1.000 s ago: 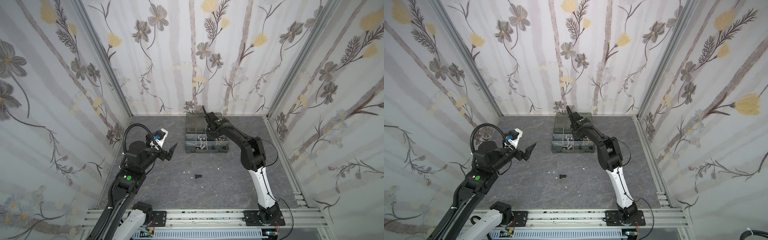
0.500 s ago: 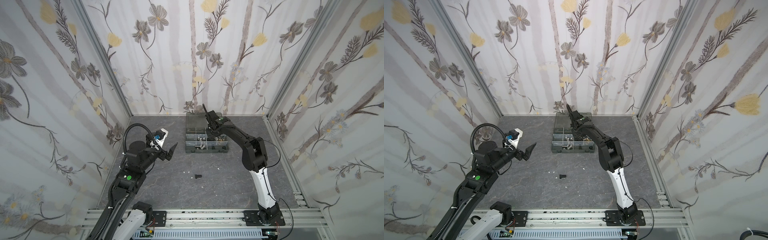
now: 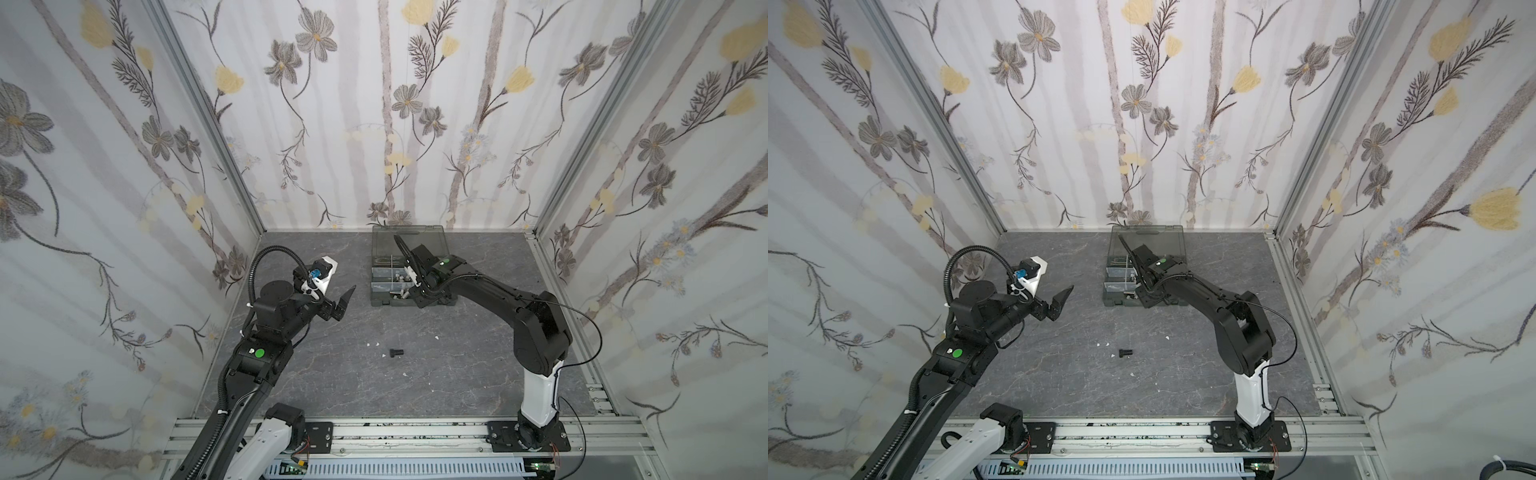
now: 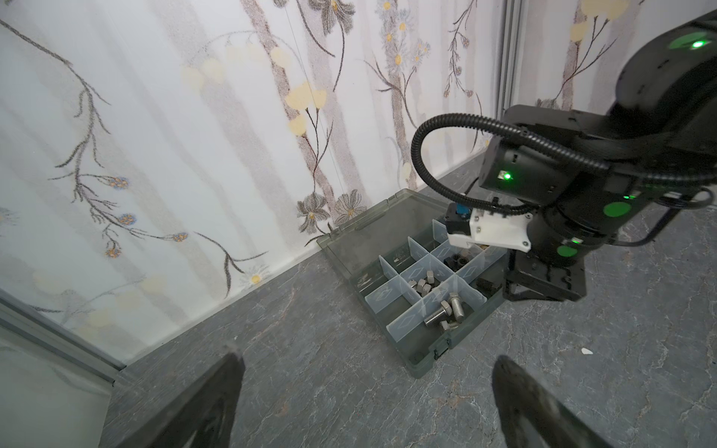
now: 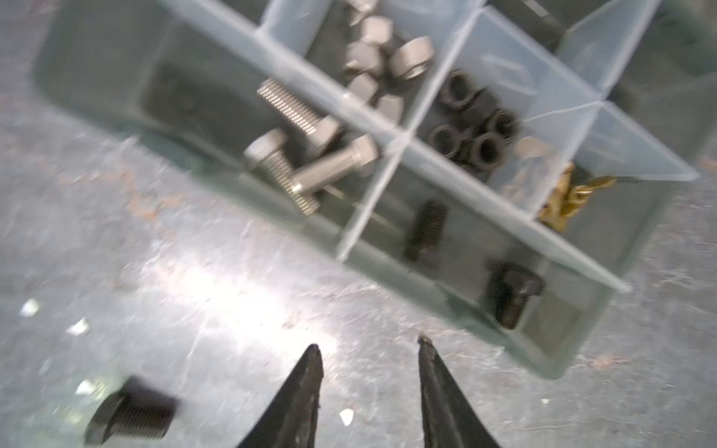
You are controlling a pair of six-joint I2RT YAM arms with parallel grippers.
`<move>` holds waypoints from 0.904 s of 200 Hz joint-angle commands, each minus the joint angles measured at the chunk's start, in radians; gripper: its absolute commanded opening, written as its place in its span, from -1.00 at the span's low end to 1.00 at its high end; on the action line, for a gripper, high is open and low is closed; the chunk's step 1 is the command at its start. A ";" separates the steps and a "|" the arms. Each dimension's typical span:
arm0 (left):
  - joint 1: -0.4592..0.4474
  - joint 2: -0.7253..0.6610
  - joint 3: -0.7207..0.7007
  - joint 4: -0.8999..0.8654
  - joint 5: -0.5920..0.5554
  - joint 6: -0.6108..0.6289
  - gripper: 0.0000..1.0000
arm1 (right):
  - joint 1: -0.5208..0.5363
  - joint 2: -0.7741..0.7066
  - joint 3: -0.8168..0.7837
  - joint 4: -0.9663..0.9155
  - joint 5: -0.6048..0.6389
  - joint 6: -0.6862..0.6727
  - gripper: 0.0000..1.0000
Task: Sort the screws and nuts into containers
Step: Pick up the screw from the center of the table.
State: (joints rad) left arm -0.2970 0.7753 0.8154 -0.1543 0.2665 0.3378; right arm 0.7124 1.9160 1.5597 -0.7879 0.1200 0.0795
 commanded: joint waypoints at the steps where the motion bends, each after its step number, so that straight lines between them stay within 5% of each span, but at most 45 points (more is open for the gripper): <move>1: 0.001 0.002 0.008 0.031 0.014 0.006 1.00 | 0.058 -0.055 -0.082 0.029 -0.101 -0.053 -0.11; 60: 0.001 -0.001 0.003 0.036 0.019 0.004 1.00 | 0.250 -0.006 -0.138 0.025 -0.189 -0.118 -0.03; 181: 0.002 -0.013 0.002 0.035 0.018 0.004 1.00 | 0.312 0.075 -0.150 0.058 -0.124 -0.210 0.05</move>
State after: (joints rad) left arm -0.2958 0.7654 0.8154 -0.1535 0.2749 0.3374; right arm 1.0214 1.9808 1.4132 -0.7441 -0.0418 -0.0921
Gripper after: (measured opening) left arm 0.998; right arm 0.526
